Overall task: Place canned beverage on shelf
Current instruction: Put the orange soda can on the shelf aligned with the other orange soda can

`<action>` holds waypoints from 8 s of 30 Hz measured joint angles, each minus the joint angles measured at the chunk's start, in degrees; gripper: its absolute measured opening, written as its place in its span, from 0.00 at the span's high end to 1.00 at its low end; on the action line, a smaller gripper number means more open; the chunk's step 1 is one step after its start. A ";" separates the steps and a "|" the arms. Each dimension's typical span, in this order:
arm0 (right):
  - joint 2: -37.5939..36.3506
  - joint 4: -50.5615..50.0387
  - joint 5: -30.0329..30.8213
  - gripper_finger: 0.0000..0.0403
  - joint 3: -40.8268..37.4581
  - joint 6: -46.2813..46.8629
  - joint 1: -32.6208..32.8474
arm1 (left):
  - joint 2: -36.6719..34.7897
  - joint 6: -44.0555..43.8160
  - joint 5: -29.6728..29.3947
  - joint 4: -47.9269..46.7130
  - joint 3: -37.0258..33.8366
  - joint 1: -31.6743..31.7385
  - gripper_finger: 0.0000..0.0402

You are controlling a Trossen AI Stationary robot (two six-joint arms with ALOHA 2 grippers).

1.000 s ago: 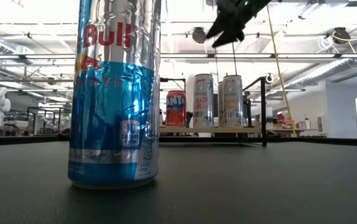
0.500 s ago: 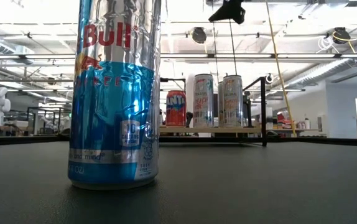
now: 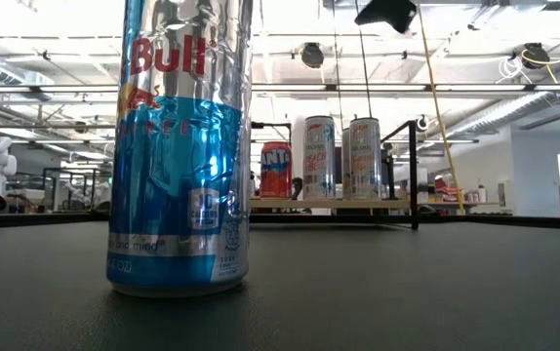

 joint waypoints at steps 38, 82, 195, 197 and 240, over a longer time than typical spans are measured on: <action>-6.23 26.10 5.96 0.32 -22.24 16.86 17.03 | 0.66 -39.72 42.97 -17.58 -14.66 -21.32 0.06; -5.08 28.49 16.85 0.32 -22.24 22.04 22.61 | 2.17 7.96 32.01 -7.20 -14.75 18.70 0.31; 46.79 11.75 -9.23 0.23 21.65 -23.23 -2.81 | -15.62 -7.60 -13.66 -19.83 -18.58 6.65 0.17; 46.95 11.75 -9.27 0.20 21.58 -23.21 -2.82 | -15.62 -7.60 -13.29 -19.85 -18.58 6.65 0.17; 38.82 13.99 4.25 0.30 21.54 -25.54 -22.77 | -15.55 25.87 -8.79 -0.97 -18.56 22.23 0.17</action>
